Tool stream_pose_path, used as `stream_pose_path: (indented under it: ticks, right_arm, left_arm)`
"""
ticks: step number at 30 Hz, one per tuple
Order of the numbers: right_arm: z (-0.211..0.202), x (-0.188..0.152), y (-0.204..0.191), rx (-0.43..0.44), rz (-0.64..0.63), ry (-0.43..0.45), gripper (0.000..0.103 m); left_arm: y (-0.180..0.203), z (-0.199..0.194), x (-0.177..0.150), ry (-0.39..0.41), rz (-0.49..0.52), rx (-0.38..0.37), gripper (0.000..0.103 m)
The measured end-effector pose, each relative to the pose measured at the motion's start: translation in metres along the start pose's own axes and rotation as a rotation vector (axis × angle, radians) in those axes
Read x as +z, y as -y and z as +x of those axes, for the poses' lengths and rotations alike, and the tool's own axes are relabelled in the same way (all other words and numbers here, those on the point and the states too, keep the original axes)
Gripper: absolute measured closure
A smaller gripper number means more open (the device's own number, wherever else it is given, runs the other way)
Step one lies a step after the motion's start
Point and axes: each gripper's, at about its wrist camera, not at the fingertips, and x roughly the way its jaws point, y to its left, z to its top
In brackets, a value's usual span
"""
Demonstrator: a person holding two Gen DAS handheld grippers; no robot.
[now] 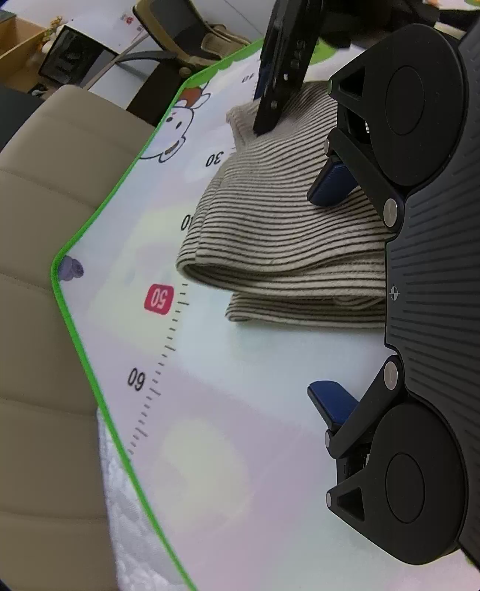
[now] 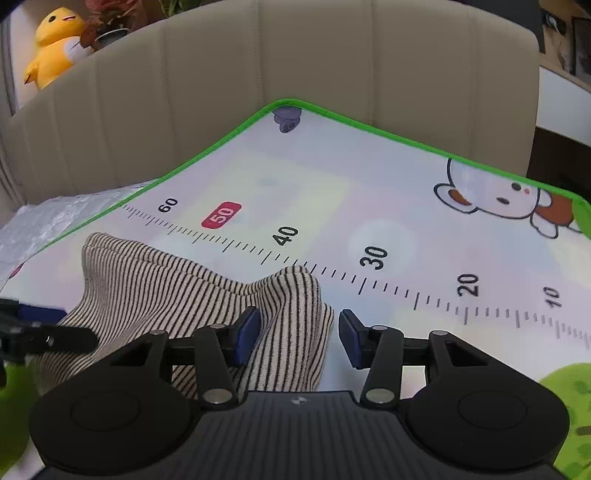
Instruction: Fold clothes
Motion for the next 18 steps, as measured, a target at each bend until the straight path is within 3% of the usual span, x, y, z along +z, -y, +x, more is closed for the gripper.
stream_pose_path:
  ticks: [4,7,10,15,18]
  right_arm:
    - [-0.027,0.002,-0.005,-0.007,-0.062,0.057,0.051]
    - [-0.045,0.003,-0.012,0.038,-0.085,0.154,0.051]
    - [-0.045,0.0,-0.019,0.116,-0.068,0.158,0.051]
    - [-0.001,-0.011,-0.018,0.114,-0.003,0.007,0.05]
    - [0.009,-0.012,-0.014,0.123,0.037,-0.006,0.048]
  left_arm:
    - [0.008,-0.036,0.012,0.17,0.04,-0.001,0.0]
    - [0.019,-0.051,0.024,0.242,0.01,-0.118,0.001]
    - [0.038,-0.025,0.03,0.19,0.041,-0.185,0.001]
    - [0.029,0.051,0.017,-0.074,-0.025,-0.1,0.002]
    - [0.016,0.056,0.013,-0.075,-0.051,-0.125,0.002]
